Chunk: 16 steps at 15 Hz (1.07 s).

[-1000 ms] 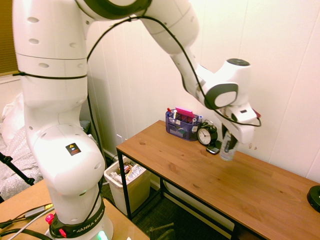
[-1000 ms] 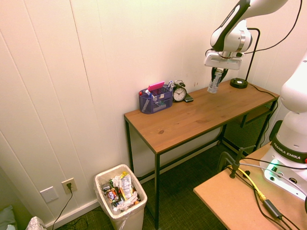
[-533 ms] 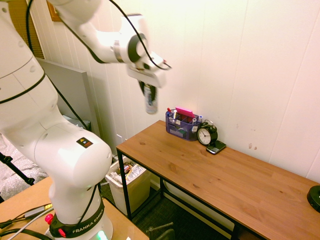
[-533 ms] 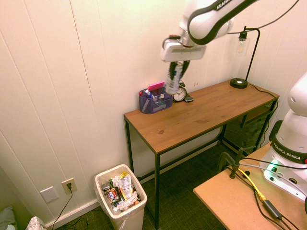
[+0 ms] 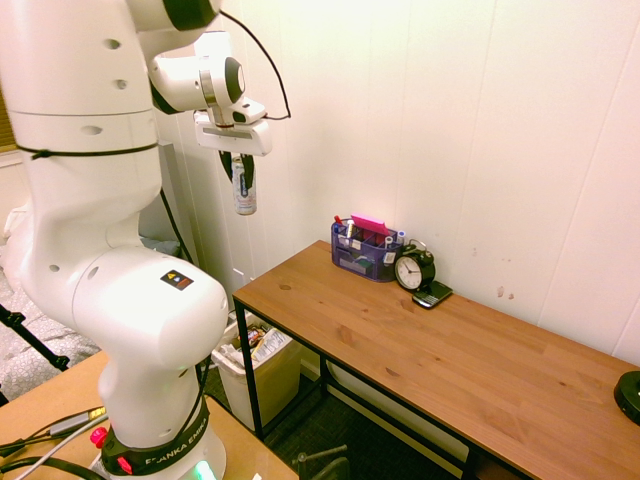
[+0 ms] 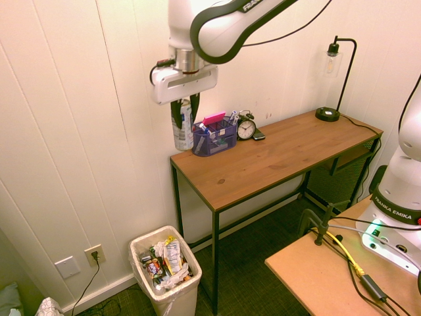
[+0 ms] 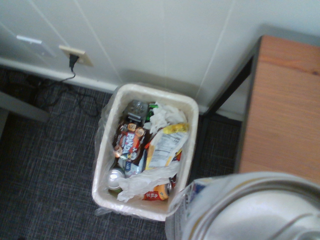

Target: Throw the can in the trash bin

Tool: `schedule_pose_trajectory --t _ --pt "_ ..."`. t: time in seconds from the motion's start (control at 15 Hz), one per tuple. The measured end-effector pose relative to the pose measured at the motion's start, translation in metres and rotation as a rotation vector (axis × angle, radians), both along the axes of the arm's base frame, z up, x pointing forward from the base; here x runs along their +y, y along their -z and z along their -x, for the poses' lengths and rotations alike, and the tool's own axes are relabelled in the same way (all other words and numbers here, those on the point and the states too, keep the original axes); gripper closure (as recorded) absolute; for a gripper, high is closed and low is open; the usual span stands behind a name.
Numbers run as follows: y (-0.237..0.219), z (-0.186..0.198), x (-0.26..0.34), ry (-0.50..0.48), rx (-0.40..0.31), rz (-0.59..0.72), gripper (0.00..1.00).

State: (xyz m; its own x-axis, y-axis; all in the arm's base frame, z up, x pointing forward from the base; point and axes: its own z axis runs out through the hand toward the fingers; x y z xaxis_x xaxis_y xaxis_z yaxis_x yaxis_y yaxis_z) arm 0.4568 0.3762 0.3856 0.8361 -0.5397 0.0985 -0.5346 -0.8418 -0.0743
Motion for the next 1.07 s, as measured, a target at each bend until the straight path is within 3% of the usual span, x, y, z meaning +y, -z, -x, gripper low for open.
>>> schedule_pose_trajectory --t 0.13,0.2,0.33,1.07 --pt "0.030 -0.012 0.034 -0.024 0.055 0.012 1.00" --pt "0.046 -0.016 0.047 -0.032 0.081 0.021 0.00" --pt "0.064 -0.020 0.064 -0.041 0.113 0.041 0.00" --pt "0.051 -0.028 0.072 -0.034 0.108 0.019 0.00"
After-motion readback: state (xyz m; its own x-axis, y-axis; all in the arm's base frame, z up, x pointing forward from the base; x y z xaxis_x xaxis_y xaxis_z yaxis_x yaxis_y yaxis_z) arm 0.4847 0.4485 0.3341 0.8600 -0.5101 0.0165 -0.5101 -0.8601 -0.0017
